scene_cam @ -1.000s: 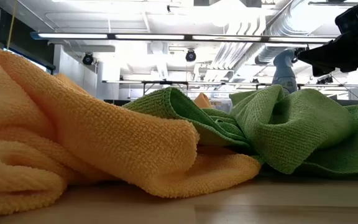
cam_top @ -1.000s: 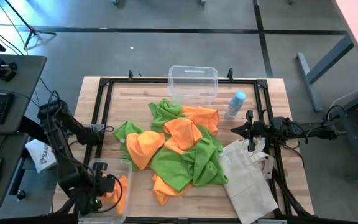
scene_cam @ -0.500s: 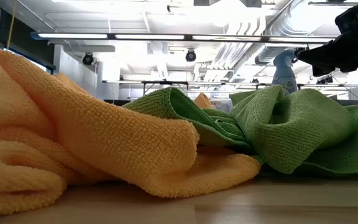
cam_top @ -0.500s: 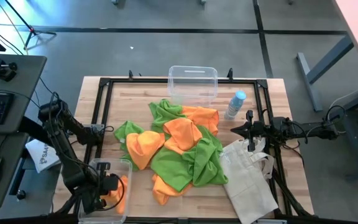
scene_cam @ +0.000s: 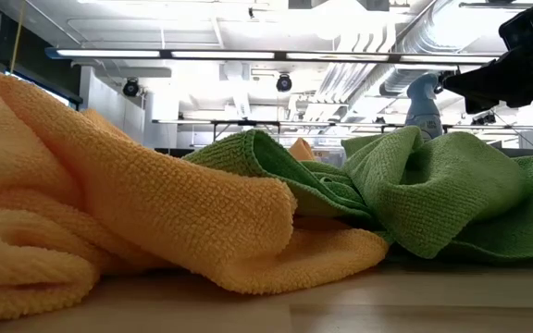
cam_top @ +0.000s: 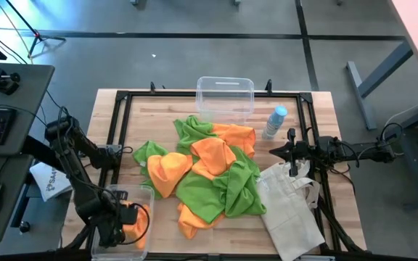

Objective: Sort microfiber towel by color & place in baskets
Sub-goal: Put the orange microfiber towel into the bottom transparent bin, then put the green microfiber towel into the top transparent bin

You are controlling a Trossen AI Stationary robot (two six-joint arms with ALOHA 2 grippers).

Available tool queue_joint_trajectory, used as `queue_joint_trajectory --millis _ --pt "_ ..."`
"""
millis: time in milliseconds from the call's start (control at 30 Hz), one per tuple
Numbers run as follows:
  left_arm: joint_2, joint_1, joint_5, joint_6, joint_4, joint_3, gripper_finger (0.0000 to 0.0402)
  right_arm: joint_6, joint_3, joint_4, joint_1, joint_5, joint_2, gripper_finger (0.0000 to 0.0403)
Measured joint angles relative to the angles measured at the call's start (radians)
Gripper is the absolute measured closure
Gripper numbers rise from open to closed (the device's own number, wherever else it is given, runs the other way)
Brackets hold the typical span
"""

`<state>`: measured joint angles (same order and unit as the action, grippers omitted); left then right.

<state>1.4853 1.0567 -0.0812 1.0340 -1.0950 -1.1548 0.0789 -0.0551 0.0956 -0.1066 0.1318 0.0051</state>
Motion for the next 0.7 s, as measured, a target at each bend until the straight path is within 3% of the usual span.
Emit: queue_joint_trajectory --millis 133,333,500,700 --pt "0.0 -0.004 0.0 -0.01 -0.134 -0.106 0.0268 0.0 0.0 0.0 0.0 0.0 0.0 0.0402" --pt "-0.002 -0.004 0.087 -0.029 -0.277 -0.258 0.0268 0.0 0.0 0.0 0.0 0.0 0.0 0.0402" --pt "-0.002 -0.01 0.144 -0.085 -0.272 -0.279 0.0268 0.0 0.0 0.0 0.0 0.0 0.0 0.0402" --pt "-0.002 -0.018 0.146 -0.006 -0.265 -0.279 0.0268 0.0 0.0 0.0 0.0 0.0 0.0 0.0402"
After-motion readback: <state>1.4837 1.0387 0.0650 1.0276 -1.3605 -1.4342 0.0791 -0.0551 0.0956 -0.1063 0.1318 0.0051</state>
